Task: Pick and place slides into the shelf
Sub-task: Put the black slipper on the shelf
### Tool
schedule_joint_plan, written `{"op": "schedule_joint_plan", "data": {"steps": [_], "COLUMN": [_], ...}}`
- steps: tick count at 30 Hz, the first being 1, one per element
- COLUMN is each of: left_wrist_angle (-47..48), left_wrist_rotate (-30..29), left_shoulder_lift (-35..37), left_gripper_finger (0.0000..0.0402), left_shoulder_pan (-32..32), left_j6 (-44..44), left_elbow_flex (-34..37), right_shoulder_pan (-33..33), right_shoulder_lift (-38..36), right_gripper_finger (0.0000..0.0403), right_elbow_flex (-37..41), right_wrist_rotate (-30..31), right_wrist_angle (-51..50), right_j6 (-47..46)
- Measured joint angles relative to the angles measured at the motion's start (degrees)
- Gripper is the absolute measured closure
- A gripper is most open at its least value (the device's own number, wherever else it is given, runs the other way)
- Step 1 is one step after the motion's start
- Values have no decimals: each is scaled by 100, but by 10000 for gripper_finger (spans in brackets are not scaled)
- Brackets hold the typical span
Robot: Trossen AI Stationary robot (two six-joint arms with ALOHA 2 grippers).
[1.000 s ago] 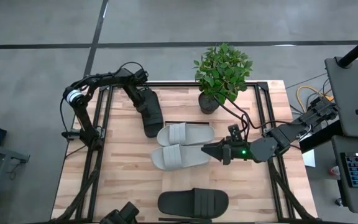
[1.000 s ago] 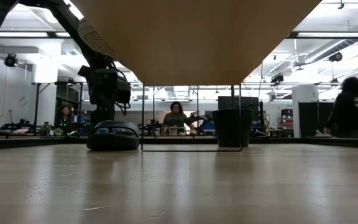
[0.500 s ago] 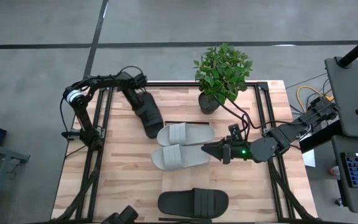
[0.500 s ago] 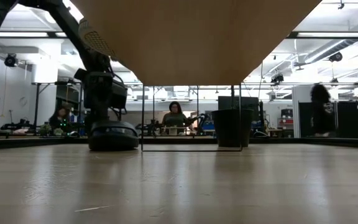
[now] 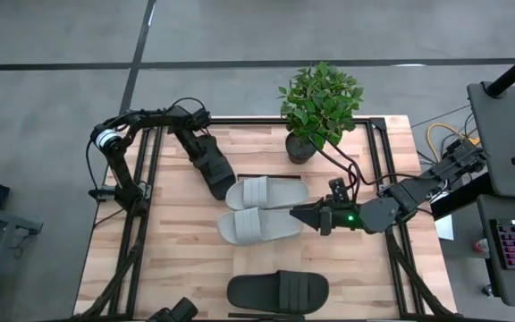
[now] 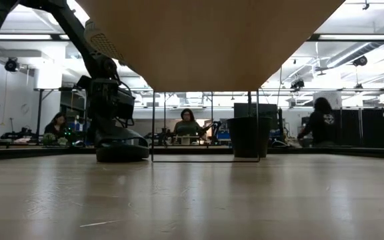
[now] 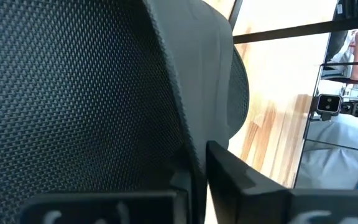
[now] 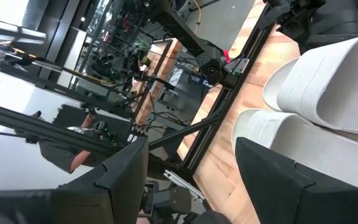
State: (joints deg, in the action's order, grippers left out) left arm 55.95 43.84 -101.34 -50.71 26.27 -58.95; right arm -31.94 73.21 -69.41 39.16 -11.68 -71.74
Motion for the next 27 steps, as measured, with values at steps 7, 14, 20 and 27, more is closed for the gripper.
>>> {"op": "schedule_joint_plan", "data": {"steps": [7, 14, 20, 27], "left_wrist_angle": [6, 85, 233, 359], "left_wrist_rotate": [-1, -9, -90, -388], "left_shoulder_lift": [0, 11, 42, 307], "left_gripper_finger": [396, 399, 400, 400], "left_shoulder_pan": [-1, 1, 3, 3], "left_j6": [-5, -38, -34, -45], "left_elbow_flex": [4, 6, 1, 8], "right_shoulder_pan": [0, 0, 1, 3], "right_shoulder_lift": [0, 0, 0, 0], "right_gripper_finger": [170, 170, 170, 170], "right_elbow_flex": [0, 0, 0, 0], "right_wrist_rotate": [4, 7, 7, 7], "right_wrist_angle": [-2, -2, -4, -4], "right_j6": [22, 131, 228, 334]}}
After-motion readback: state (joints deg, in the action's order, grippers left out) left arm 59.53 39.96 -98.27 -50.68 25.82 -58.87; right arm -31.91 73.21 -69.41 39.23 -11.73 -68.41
